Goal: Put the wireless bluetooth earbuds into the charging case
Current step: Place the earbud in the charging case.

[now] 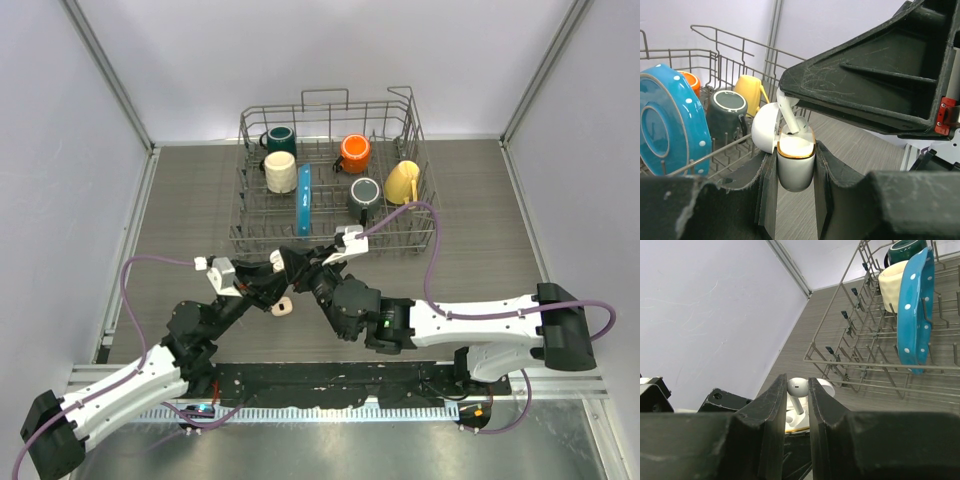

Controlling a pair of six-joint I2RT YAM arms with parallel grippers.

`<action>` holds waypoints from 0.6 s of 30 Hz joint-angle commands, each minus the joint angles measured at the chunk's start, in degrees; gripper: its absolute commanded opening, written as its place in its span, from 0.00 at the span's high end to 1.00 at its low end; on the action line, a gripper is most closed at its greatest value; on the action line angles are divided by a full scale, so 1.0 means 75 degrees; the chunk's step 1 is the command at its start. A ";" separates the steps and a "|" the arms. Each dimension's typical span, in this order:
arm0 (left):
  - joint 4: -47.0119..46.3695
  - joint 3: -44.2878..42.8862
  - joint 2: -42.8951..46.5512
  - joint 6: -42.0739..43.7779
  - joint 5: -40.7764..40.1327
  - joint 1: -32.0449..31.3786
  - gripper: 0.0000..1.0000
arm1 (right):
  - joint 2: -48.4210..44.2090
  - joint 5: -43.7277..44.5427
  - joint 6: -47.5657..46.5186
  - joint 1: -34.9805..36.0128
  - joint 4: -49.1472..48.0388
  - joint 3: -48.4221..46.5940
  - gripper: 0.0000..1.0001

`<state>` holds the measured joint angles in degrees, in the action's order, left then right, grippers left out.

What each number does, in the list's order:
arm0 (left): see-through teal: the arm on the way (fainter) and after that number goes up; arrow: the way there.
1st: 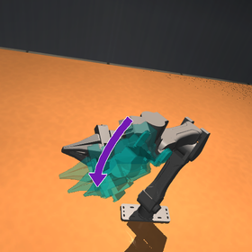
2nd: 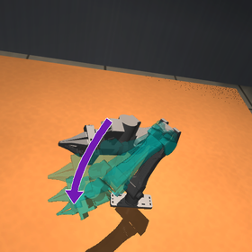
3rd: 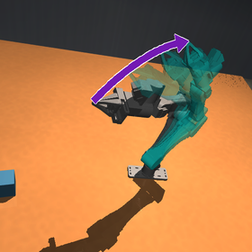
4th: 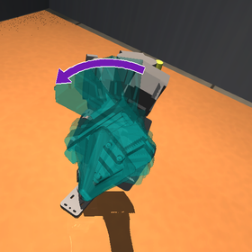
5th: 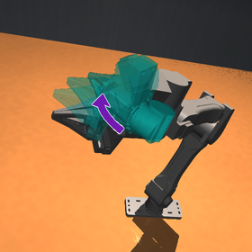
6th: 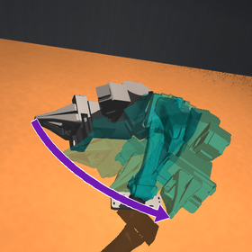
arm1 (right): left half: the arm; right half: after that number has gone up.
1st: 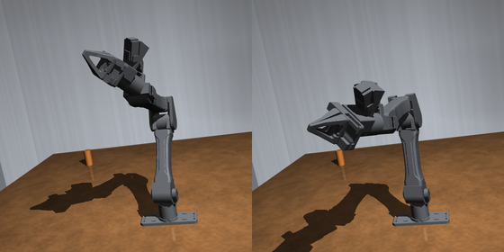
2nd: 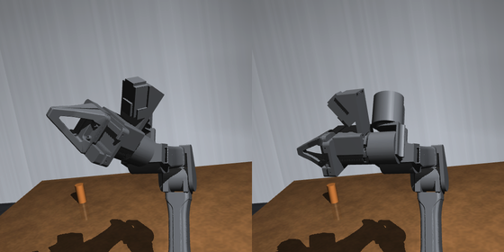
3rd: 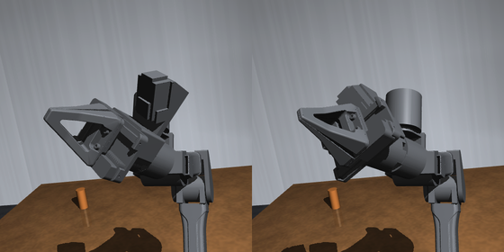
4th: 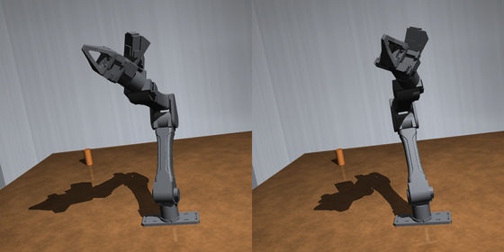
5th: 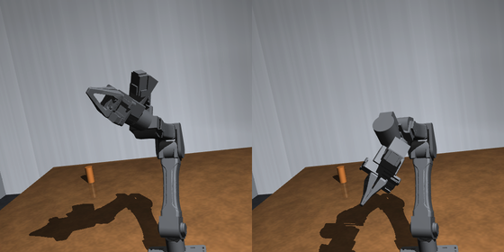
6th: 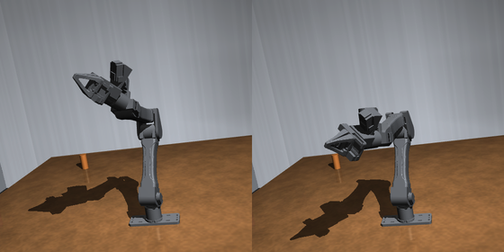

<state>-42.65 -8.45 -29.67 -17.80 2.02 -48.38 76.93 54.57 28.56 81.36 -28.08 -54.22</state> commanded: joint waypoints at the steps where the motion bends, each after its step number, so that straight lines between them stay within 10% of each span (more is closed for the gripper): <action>1: -0.0453 -0.0163 -0.0040 0.0018 -0.0035 -0.0041 1.00 | 0.0126 -0.0115 0.0048 -0.0032 -0.0346 -0.0330 0.99; 18: -0.0664 -0.0128 -0.0099 -0.0017 -0.0164 -0.0042 1.00 | 0.0454 -0.0314 0.0188 -0.0032 -0.0159 -0.0365 0.99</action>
<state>-42.35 -8.45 -30.41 -17.82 0.43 -48.36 79.81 52.51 29.04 81.25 -28.69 -55.22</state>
